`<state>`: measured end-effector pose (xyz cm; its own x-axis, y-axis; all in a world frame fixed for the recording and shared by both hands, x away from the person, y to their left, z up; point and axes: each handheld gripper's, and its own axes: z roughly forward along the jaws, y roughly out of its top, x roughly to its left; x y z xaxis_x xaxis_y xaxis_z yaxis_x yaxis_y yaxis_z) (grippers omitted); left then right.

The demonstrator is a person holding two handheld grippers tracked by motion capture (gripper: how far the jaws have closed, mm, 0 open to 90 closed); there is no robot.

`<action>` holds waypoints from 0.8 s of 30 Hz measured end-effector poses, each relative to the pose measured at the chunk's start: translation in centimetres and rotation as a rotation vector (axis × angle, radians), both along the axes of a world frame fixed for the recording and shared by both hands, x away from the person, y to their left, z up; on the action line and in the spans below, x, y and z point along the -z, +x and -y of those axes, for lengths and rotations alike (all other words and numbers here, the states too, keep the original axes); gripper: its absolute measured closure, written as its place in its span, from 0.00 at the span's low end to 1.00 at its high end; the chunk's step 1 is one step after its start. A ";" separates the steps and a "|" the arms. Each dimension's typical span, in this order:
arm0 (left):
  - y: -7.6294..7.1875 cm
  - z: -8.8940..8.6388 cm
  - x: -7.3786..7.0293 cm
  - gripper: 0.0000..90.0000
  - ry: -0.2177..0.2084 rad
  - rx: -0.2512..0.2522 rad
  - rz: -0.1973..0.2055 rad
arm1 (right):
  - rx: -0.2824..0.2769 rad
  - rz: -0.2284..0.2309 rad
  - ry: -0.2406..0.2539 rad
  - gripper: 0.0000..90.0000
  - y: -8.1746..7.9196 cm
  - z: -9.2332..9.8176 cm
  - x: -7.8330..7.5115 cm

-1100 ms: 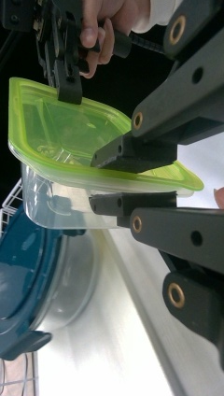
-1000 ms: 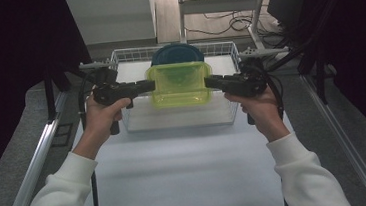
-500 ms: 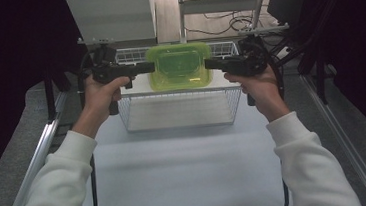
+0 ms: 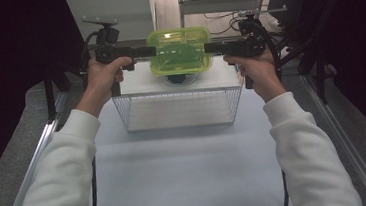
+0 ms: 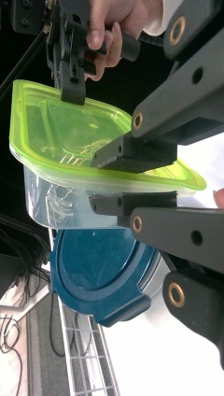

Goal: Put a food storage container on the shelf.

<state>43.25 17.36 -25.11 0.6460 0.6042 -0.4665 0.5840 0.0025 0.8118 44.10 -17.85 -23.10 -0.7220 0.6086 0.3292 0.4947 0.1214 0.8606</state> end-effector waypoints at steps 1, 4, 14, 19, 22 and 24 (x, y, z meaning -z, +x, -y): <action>0.1 0.0 0.0 0.88 -0.004 -0.003 -0.004 | 0.001 -0.004 0.001 0.87 0.2 -0.1 0.0; 0.6 -0.3 0.0 0.88 -0.003 -0.002 -0.015 | 0.003 -0.012 -0.002 0.87 0.6 -0.3 -0.1; 2.9 -0.6 1.1 0.88 -0.039 -0.034 -0.093 | 0.020 -0.117 0.020 0.87 3.3 -0.8 0.8; 3.6 -0.8 1.2 0.88 -0.075 -0.044 -0.118 | 0.025 -0.179 0.073 0.87 4.6 -0.5 1.5; 4.3 -1.1 1.5 0.87 -0.124 -0.057 -0.179 | 0.034 -0.210 0.093 0.86 5.1 -0.5 1.7; 4.9 -1.1 1.7 0.87 -0.141 -0.069 -0.196 | 0.046 -0.239 0.109 0.85 5.6 -0.6 1.8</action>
<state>48.13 18.45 -26.82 0.4945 0.5635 -0.6617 0.7248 0.1527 0.6718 49.70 -17.30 -24.91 -0.5881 0.5904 0.5529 0.6885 0.0067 0.7252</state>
